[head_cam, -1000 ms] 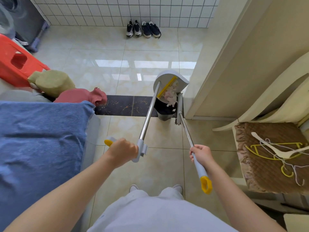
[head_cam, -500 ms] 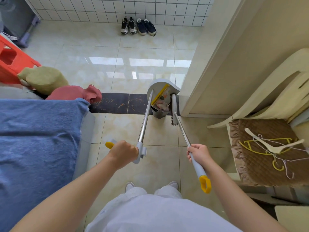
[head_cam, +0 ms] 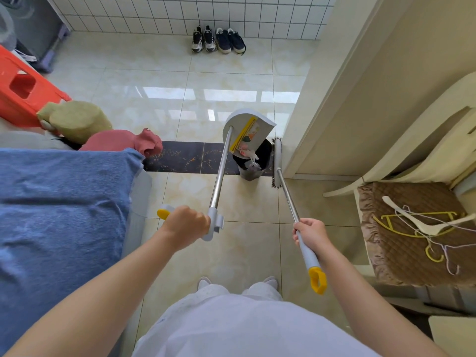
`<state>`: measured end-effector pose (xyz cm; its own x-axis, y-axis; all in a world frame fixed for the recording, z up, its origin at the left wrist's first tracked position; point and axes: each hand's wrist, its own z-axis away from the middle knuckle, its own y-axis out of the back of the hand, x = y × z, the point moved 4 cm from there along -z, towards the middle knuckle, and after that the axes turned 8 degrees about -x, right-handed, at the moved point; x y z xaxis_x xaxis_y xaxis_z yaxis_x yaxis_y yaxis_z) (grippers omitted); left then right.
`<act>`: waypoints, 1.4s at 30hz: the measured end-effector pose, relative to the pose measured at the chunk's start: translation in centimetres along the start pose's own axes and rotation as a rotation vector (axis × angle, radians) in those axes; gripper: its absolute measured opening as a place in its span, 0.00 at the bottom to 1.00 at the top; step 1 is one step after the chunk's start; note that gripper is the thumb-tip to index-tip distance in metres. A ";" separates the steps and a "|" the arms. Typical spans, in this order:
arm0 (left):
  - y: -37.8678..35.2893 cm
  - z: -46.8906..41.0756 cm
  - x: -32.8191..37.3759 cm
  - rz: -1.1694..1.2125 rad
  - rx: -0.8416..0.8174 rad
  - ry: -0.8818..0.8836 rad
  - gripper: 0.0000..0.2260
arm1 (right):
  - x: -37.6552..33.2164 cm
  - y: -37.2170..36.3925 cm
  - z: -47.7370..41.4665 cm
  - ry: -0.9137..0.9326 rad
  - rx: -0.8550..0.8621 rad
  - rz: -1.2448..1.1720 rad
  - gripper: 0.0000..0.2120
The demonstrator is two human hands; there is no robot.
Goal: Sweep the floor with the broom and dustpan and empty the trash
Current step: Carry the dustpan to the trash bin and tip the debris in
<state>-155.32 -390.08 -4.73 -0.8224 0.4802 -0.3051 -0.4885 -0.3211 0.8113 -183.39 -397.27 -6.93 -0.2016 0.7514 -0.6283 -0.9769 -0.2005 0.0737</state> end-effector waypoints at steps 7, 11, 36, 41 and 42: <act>-1.3 0.0 2.2 0.056 0.076 0.026 0.22 | 0.7 0.3 -0.6 -0.032 -0.004 0.025 0.14; -0.7 -1.0 2.8 0.069 0.067 0.009 0.21 | 1.0 0.4 -0.7 -0.043 -0.017 0.049 0.14; 0.5 -1.6 5.6 0.064 0.035 0.041 0.22 | 1.2 1.4 -2.4 -0.024 -0.041 0.115 0.17; 0.7 -2.0 4.5 0.082 0.079 0.024 0.24 | 2.4 1.4 -2.3 -0.050 -0.042 0.123 0.17; 0.9 -1.9 3.9 0.076 0.082 0.026 0.25 | 2.6 1.4 -2.4 -0.053 -0.039 0.128 0.17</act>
<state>-159.51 -390.03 -6.13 -0.8639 0.4354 -0.2533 -0.3999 -0.2872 0.8704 -185.12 -397.12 -10.34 -0.3291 0.7501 -0.5736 -0.9396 -0.3204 0.1201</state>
